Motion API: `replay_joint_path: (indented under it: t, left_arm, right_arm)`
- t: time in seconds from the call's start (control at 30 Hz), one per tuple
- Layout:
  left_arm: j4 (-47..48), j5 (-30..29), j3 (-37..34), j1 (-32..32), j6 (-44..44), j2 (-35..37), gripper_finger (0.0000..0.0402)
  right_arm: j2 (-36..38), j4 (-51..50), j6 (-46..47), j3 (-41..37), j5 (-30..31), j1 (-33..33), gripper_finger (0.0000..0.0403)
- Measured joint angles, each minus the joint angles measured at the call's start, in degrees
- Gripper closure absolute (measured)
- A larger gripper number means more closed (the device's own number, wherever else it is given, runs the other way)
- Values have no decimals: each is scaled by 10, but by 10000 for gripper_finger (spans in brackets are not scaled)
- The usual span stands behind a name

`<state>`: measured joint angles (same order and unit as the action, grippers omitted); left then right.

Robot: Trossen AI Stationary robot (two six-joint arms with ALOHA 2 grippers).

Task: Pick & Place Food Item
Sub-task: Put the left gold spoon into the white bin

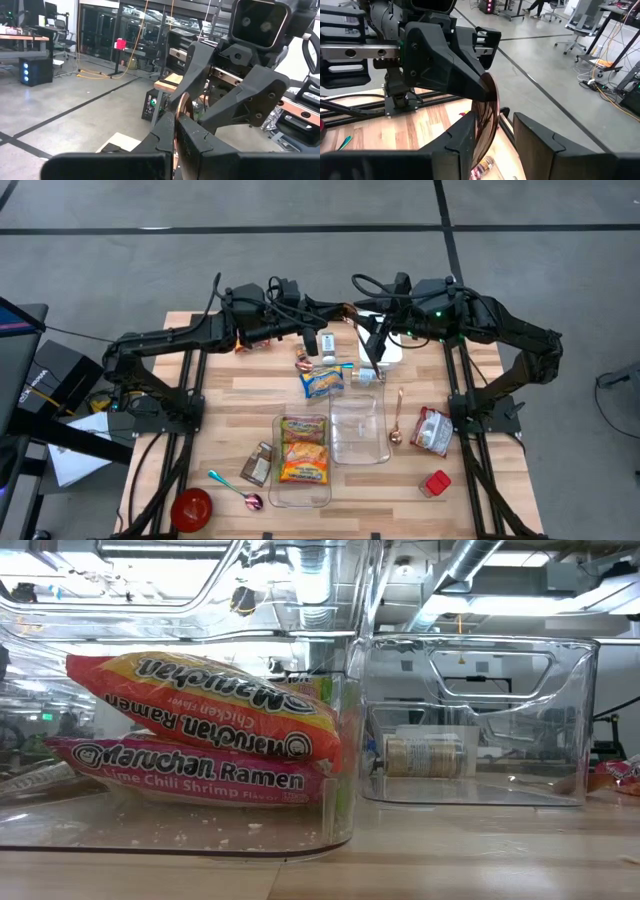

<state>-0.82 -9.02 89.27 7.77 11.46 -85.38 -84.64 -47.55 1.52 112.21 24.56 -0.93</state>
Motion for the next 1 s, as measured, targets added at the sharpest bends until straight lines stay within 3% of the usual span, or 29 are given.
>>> replay_joint_path:
  t: [0.3,0.67,1.0]
  left_arm:
    - [0,0,0,0,0,0,401]
    - [1,5,0,0,-1,0,401]
    - [18,9,1,0,11,0,399]
  right_arm:
    - [0,0,2,0,11,0,302]
    - [0,1,2,0,12,0,396]
    - [0,-2,2,0,12,0,400]
